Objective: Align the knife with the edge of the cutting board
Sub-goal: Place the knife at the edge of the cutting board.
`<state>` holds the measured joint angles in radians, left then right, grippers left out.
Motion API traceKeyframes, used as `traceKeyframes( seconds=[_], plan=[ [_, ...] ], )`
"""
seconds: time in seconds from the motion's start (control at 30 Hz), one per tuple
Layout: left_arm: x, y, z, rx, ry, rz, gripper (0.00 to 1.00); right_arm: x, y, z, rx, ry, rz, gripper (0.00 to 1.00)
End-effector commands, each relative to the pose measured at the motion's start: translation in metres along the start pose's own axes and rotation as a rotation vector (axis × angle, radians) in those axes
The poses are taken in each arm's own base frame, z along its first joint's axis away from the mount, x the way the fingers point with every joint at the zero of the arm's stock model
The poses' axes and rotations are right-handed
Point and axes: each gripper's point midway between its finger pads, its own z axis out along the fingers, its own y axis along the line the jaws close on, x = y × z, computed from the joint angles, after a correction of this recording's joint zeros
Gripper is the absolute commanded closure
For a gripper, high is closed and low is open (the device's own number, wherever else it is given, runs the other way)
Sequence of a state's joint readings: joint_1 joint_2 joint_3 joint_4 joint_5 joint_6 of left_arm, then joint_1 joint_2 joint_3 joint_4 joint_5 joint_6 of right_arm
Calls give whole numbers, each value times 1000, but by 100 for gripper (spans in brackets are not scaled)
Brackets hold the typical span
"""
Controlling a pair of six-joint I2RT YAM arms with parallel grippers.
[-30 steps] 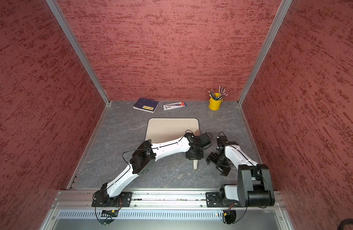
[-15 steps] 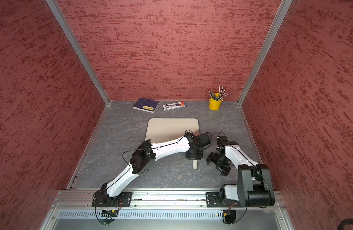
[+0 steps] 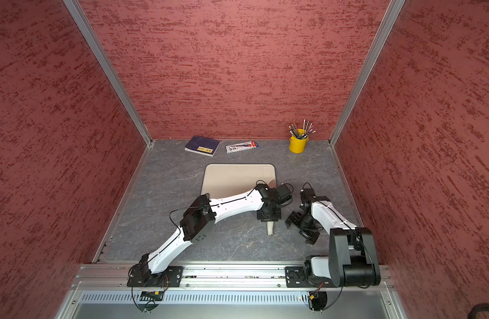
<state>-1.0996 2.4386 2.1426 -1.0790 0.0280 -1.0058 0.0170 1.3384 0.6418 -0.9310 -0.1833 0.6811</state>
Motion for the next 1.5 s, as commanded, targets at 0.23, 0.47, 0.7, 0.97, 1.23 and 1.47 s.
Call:
traceKeyframes(
  seconds=[0.23,0.47,0.7,0.97,1.23,1.47],
  plan=[
    [-7,-3,9,5,-5,-14,100,0,2,2,-7,4,-9,2],
    [-8,-2,8,6,-4,-16,98,0,2,2,-9,2,-9,2],
    [-7,-5,9,19,1,-13,73,0,2,1,-8,1,-10,2],
    [-7,-4,9,15,0,-10,49,1,2,1,-9,5,-13,2],
    [-6,-5,9,20,4,-7,47,1,2,1,-9,7,-14,2],
    [-6,-3,11,14,9,0,49,2,2,1,-10,8,-14,2]
  ],
)
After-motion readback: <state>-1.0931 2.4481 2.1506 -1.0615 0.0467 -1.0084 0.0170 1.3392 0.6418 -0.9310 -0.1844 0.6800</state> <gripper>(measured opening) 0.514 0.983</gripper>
